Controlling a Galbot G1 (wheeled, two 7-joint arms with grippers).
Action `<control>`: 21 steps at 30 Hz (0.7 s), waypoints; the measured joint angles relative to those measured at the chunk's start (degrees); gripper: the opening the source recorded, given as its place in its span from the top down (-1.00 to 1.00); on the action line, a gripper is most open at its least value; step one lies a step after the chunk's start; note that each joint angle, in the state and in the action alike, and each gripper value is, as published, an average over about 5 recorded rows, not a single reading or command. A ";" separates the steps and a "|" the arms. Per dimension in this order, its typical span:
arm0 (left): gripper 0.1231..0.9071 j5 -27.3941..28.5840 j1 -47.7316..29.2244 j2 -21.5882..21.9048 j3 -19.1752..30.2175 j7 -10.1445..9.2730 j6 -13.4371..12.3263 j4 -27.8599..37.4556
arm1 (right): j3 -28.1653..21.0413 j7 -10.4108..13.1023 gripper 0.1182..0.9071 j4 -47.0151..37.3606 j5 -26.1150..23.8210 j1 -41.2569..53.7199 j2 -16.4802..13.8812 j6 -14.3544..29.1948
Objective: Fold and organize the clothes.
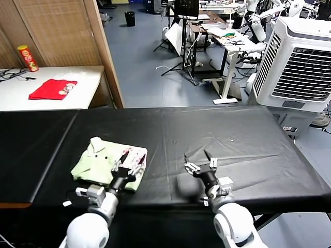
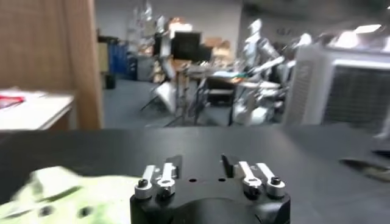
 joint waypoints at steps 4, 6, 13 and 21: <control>-0.71 0.10 0.46 0.69 -1.21 0.19 -1.44 -0.35 | -2.88 1.26 -0.72 -1.60 7.07 2.73 1.05 -4.15; -0.72 0.43 0.87 1.00 -2.08 0.07 -1.90 -0.49 | -4.69 1.49 -0.72 -3.06 10.97 4.77 1.90 -6.20; -0.72 2.78 3.30 0.69 -4.65 -0.75 -3.40 -1.00 | -10.40 2.58 -0.72 -10.50 19.52 12.29 5.00 -9.10; -0.72 2.83 5.82 0.26 -6.94 -1.77 -4.54 -2.10 | -12.48 3.18 -0.37 -18.96 21.80 17.58 8.32 -8.27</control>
